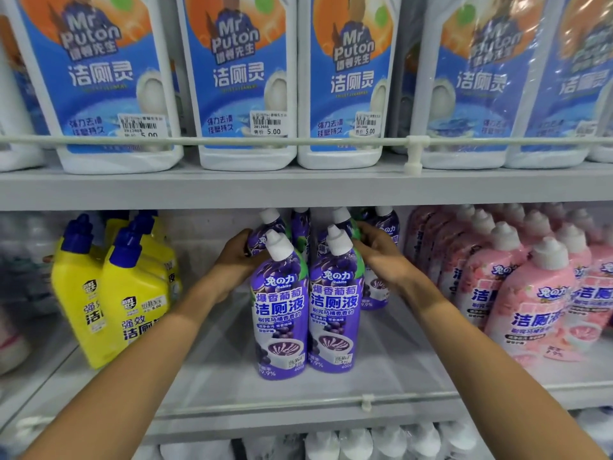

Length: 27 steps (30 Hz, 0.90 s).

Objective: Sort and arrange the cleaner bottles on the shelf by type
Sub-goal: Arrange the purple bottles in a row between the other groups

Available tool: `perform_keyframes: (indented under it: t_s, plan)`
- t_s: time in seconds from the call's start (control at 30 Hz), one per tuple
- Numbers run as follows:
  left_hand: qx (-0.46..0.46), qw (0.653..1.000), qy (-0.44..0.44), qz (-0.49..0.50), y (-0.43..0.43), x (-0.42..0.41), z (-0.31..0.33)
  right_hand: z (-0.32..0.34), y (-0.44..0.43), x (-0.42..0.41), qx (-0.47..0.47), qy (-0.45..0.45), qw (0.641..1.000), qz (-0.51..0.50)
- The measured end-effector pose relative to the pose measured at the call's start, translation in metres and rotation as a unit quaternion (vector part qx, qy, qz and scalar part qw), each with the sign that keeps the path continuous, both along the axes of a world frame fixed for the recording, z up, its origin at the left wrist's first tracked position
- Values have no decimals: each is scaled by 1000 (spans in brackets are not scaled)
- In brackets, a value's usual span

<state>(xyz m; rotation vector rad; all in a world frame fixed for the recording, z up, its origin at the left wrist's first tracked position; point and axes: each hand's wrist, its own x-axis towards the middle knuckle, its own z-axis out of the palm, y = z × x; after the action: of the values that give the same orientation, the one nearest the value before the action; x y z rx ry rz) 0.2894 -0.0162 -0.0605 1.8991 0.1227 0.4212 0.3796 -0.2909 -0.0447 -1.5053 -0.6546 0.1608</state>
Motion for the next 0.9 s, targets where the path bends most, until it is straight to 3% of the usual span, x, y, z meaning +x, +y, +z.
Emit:
perform_keyframes:
  t_s: [0.27,0.5,0.9]
  plan:
    - [17,998,13,-52,-2,-10,10,1,2,4,36,46,995,76]
    - [-40,992,31,-114,-6,-24,16,2,3,-2,43,70,993,82]
    - [-114,984,57,-125,-13,-38,11,-3,1,-25,27,53,995,85]
